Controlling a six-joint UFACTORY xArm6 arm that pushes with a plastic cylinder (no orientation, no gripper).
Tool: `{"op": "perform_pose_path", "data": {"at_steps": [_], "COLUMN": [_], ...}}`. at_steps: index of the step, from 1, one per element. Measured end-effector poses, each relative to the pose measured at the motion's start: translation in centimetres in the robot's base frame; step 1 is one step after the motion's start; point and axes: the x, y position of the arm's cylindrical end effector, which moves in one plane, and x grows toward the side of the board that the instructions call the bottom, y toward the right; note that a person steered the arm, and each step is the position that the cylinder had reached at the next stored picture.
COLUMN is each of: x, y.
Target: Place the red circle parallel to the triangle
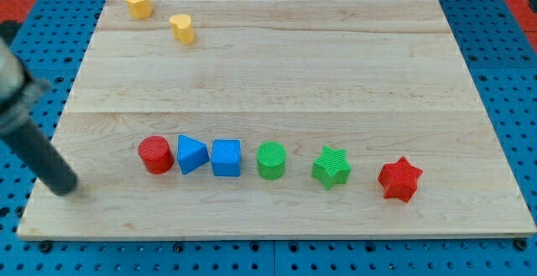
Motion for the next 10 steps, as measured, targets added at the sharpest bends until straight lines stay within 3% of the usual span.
{"op": "perform_pose_path", "data": {"at_steps": [1,3,4,5,6,7,8,9,10], "x": [-3.2,-10.0,-5.5,-7.6,-13.3,-14.3,-12.2,-15.5,-17.6], "y": [6.4,9.0,9.5,14.0,14.2,14.5,8.7,9.1,13.1]}}
